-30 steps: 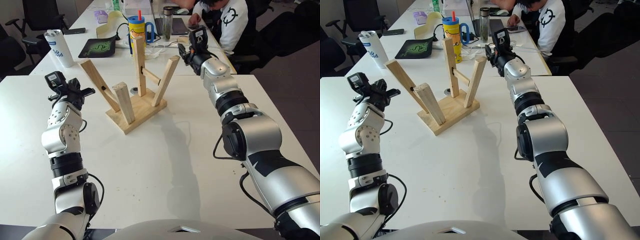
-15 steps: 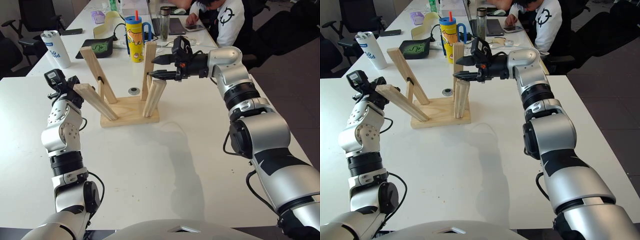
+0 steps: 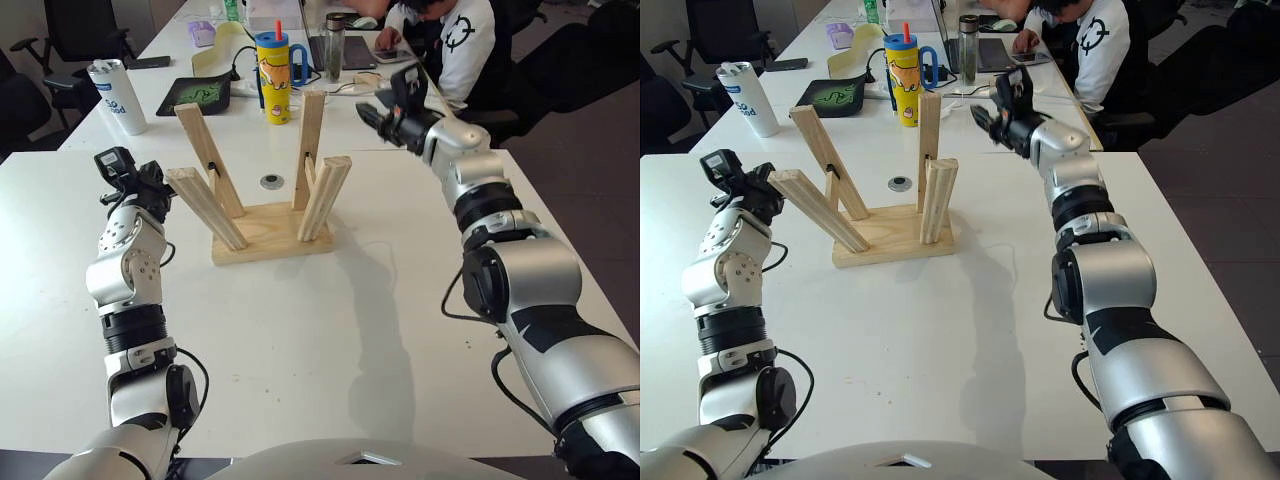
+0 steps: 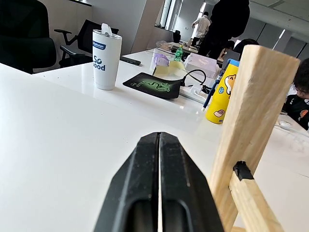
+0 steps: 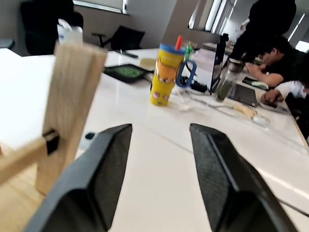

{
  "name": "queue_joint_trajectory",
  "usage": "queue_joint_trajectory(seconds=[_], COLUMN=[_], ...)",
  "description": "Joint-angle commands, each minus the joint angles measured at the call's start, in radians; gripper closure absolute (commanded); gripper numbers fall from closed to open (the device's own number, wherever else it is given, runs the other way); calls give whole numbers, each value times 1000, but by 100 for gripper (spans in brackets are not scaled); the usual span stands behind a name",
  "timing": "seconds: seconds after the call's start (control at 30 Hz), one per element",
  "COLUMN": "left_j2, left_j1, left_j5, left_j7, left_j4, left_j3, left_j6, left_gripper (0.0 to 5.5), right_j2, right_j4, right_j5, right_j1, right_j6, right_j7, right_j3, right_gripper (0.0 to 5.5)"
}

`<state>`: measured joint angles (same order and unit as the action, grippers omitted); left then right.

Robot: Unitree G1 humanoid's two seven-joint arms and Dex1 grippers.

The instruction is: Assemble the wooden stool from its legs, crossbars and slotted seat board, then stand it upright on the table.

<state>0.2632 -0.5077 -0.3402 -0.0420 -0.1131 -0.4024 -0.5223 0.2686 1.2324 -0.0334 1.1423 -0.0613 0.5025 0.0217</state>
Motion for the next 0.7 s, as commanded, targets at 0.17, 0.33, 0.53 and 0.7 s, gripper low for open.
queue_joint_trajectory(seconds=[0.17,0.33,0.53,0.7], left_j2=[75,63,61,73], left_j1=[65,102,168,233], left_j5=[128,136,110,106], left_j7=[115,253,382,440], left_j4=[-175,-107,67,174], left_j3=[123,228,319,357], left_j6=[99,121,88,38], left_gripper=[550,550,550,550], right_j2=[-79,-66,-2,102], right_j4=[-197,-376,-629,-924], right_j5=[17,80,165,269], right_j1=[-229,-305,-411,-544], right_j6=[-87,-17,134,319], right_j7=[245,402,581,715], right_j3=[-76,-83,-113,-130], right_gripper=[328,328,328,328])
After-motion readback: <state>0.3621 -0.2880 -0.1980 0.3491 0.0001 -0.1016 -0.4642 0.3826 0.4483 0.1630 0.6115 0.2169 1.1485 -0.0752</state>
